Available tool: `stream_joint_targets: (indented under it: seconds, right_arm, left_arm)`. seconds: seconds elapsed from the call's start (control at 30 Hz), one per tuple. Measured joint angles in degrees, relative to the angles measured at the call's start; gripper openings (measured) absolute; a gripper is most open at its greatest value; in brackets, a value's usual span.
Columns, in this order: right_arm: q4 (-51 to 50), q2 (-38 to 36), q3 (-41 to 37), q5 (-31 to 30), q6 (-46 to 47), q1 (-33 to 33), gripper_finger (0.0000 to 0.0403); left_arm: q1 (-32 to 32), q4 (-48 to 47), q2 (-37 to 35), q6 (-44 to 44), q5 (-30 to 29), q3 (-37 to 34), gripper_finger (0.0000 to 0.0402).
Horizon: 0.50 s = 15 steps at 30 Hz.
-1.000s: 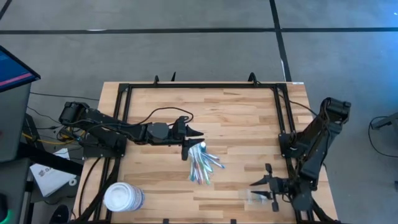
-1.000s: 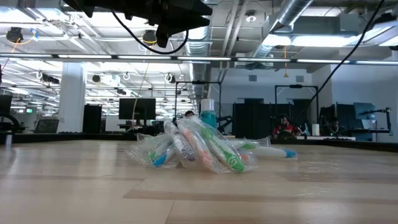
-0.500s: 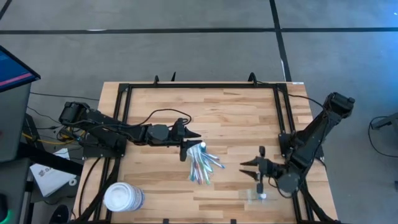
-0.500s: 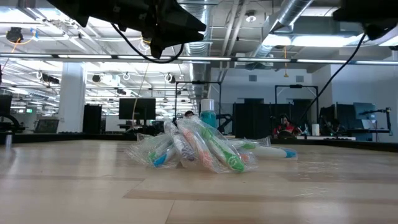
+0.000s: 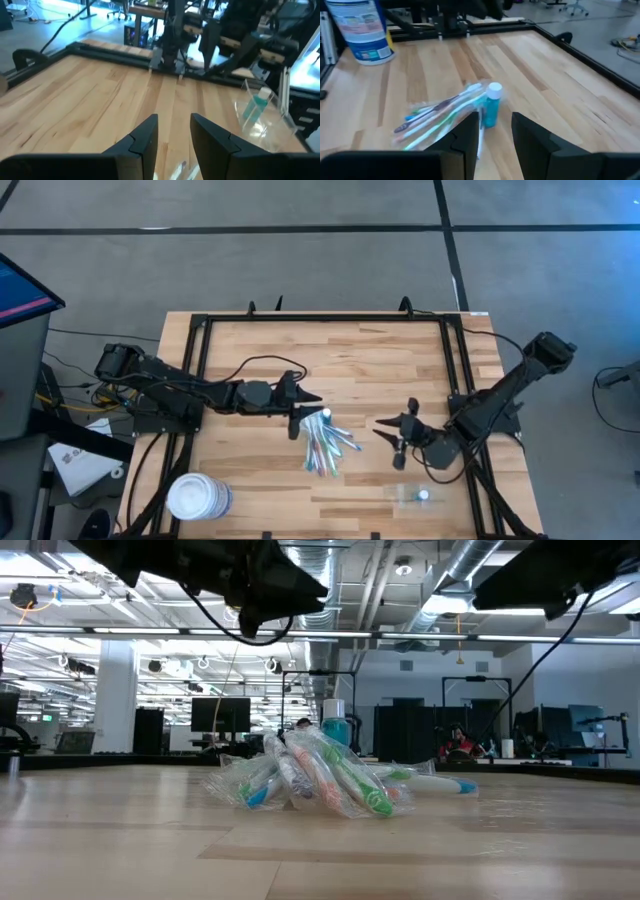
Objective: Pick & Place toothbrushing station
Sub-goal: Put the blue mouthwash into the transparent organizer
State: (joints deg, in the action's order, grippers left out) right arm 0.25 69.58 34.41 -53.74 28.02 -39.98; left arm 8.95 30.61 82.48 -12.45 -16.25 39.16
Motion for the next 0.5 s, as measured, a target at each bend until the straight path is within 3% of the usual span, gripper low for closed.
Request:
stream_joint_targets:
  seconds: [0.23, 0.5]
  right_arm:
    - [-0.24, 0.00, 0.00, 6.08, -2.97, 4.27, 0.0107]
    - [-0.31, 0.02, 0.00, 7.85, -3.16, 6.53, 0.0107]
  left_arm:
    - [-0.03, 1.38, 3.13, 0.10, -0.58, -2.31, 0.0108]
    - [-1.36, 3.04, 9.58, 0.15, -1.81, -2.32, 0.0108]
